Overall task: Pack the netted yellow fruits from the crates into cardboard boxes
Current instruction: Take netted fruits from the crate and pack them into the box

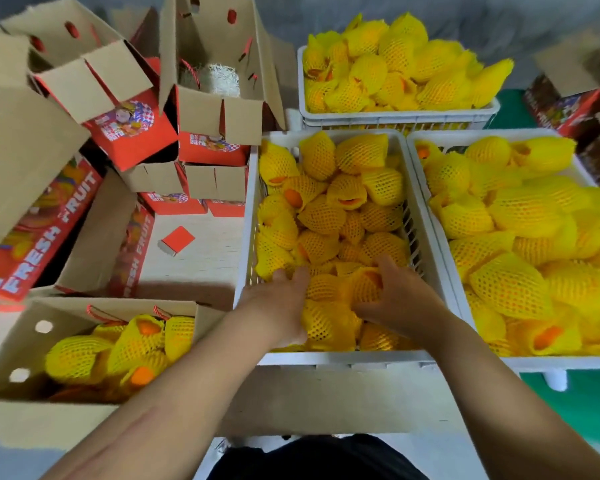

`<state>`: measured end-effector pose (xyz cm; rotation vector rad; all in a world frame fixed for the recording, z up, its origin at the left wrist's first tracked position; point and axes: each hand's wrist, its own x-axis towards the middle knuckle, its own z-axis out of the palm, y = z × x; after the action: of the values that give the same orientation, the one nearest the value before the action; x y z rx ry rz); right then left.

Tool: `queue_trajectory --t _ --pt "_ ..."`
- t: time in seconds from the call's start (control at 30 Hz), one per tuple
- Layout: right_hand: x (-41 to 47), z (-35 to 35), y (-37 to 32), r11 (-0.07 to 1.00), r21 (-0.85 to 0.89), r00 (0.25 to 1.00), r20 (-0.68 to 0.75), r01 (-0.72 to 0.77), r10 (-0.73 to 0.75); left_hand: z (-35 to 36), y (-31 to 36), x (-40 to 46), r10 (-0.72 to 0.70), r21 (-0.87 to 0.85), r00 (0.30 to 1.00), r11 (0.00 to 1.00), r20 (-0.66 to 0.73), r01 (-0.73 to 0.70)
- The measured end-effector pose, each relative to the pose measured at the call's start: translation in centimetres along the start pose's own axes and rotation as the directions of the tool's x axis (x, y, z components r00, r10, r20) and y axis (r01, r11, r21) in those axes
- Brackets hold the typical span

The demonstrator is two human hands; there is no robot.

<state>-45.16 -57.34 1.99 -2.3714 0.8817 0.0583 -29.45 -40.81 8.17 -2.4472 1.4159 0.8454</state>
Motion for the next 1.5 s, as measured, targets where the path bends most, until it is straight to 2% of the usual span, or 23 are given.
queue_trajectory --t 0.07,0.13,0.2,0.27,0.33,0.4,0.47,0.53,0.6,0.67,0.73,0.8,0.9,0.97,1.03,1.1,1.17,1.23,1.33,1.4,1.5 --pt "-0.2 -0.3 -0.8 0.981 0.190 0.999 -0.031 0.030 -0.025 -0.3 -1.1 -0.7 0.024 -0.207 0.998 0.978 -0.058 -0.035" --pt "-0.2 -0.5 -1.9 0.940 0.336 0.998 -0.039 0.067 -0.058 -0.8 -2.4 -1.2 0.009 -0.464 0.997 0.885 -0.081 -0.046" --pt "-0.2 -0.3 -3.4 0.879 0.468 0.996 -0.051 0.094 -0.079 -1.0 -3.8 -1.6 -0.036 -0.710 0.994 0.703 -0.102 -0.047" --pt "-0.4 0.2 -5.1 0.799 0.594 0.996 -0.033 0.090 -0.088 -0.6 -4.8 -2.2 -0.072 -0.893 0.991 0.445 -0.112 -0.069" --pt "-0.6 0.8 -7.1 0.746 0.659 0.994 -0.025 0.095 -0.105 0.2 -5.8 -2.9 -0.100 -0.978 0.988 0.182 -0.120 -0.101" --pt "-0.8 1.7 -9.6 0.682 0.725 0.993 -0.026 0.096 -0.111 0.7 -7.3 -4.1 -0.147 -0.991 0.981 -0.026 -0.123 -0.128" --pt "-0.7 3.1 -12.5 0.660 0.746 0.994 -0.029 0.092 -0.107 0.9 -9.3 -5.6 -0.213 -0.976 0.970 -0.159 -0.113 -0.149" --pt "-0.4 4.9 -15.8 0.682 0.724 0.993 -0.035 0.103 -0.112 1.1 -12.2 -7.1 -0.271 -0.961 0.957 -0.220 -0.107 -0.169" --pt "-0.1 7.0 -19.5 0.684 0.721 0.992 -0.025 0.106 -0.128 1.7 -16.0 -8.9 -0.317 -0.967 0.940 -0.172 -0.126 -0.188" --pt "0.2 9.3 -22.8 0.668 0.738 0.994 -0.038 0.099 -0.106 2.3 -20.3 -11.0 -0.345 -0.979 0.926 -0.075 -0.153 -0.189" --pt "0.2 11.6 -25.1 0.648 0.757 0.996 -0.047 0.083 -0.073 3.4 -24.6 -12.8 -0.388 -0.989 0.910 0.040 -0.148 -0.144" --pt "0.2 14.3 -27.6 0.607 0.793 0.999 -0.043 0.040 -0.009 4.7 -29.4 -14.5 -0.397 -0.989 0.908 0.102 -0.135 -0.103" --pt "0.0 17.8 -29.4 0.671 0.741 0.990 -0.076 -0.023 0.117 6.1 -34.7 -15.7 -0.367 -0.983 0.927 0.183 -0.073 -0.005" --pt "0.0 19.4 -29.8 0.734 0.673 0.975 -0.093 -0.088 0.201 6.4 -37.2 -15.4 -0.328 -0.929 0.943 0.363 -0.055 0.072" --pt "-0.3 20.2 -30.0 0.761 0.643 0.965 -0.135 -0.087 0.225 6.1 -38.4 -14.4 -0.245 -0.817 0.969 0.555 0.018 0.156" --pt "-0.6 20.6 -30.5 0.788 0.613 0.956 -0.193 -0.058 0.221 5.4 -38.3 -13.1 -0.115 -0.630 0.977 0.749 0.181 0.204" --pt "-1.0 20.8 -30.9 0.795 0.607 0.950 -0.245 -0.005 0.194 4.9 -37.3 -11.6 -0.067 -0.401 0.929 0.889 0.364 0.222" --pt "-1.5 20.9 -31.1 0.816 0.578 0.948 -0.273 0.023 0.166 4.8 -36.6 -10.0 -0.102 -0.294 0.872 0.917 0.480 0.269" --pt "-2.1 21.1 -31.3 0.832 0.552 0.946 -0.298 0.062 0.127 4.7 -36.6 -8.3 -0.124 -0.325 0.800 0.869 0.586 0.373" --pt "-2.2 21.3 -31.2 0.880 0.468 0.937 -0.336 0.080 0.093 4.6 -36.8 -7.9 -0.101 -0.347 0.810 0.868 0.578 0.356" --pt "-2.4 21.5 -31.2 0.916 0.387 0.932 -0.359 0.111 0.039 4.8 -36.9 -8.6 -0.091 -0.388 0.868 0.868 0.489 0.310"
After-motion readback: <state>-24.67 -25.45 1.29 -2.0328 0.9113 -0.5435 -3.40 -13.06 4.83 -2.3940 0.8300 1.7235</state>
